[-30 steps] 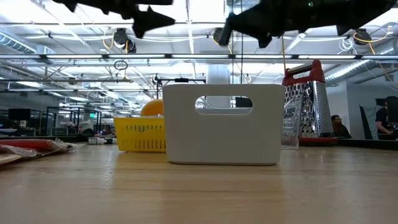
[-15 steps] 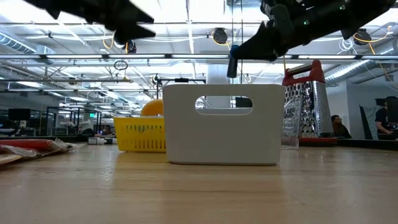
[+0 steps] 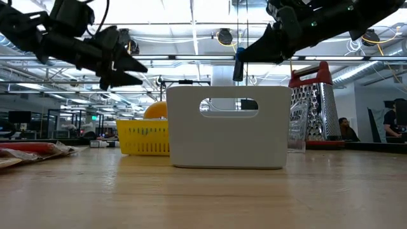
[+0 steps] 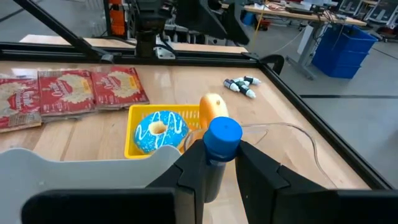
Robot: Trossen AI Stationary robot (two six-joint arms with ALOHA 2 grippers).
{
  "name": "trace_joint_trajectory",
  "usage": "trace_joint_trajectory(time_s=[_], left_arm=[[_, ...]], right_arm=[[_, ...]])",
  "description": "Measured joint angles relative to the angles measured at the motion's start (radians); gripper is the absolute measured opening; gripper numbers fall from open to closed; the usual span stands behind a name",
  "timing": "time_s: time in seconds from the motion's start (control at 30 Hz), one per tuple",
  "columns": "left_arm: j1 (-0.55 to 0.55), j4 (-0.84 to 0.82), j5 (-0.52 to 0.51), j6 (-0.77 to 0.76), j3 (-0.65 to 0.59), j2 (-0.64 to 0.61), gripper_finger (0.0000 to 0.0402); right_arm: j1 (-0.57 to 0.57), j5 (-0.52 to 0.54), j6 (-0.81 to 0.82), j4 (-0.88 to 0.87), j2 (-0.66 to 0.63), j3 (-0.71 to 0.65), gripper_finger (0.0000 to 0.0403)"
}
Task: Pick & Place Food Item
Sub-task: Put the blue food coloring bottle into the gray bin
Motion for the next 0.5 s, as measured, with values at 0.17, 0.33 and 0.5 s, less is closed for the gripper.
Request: trace_joint_trajectory(time_s=[0.17, 0.33, 0.5], left_arm=[[0.005, 0.0, -0.019, -0.035, -0.011, 0.0, 0.0274], [0.005, 0.009, -0.03, -0.034, -0.012, 0.0, 0.0274], [0.005, 0.009, -0.046, -0.043, -0.012, 0.001, 0.0274]], right_arm=[[-0.004, -0.041, 0.01, 0.0, 0.0, 0.0, 0.0066], [-0.003, -0.275, 0.002, 0.002, 0.004, 0.0, 0.0062], [-0.004, -0.437, 0.049, 0.029, 0.042, 0.0, 0.0064]])
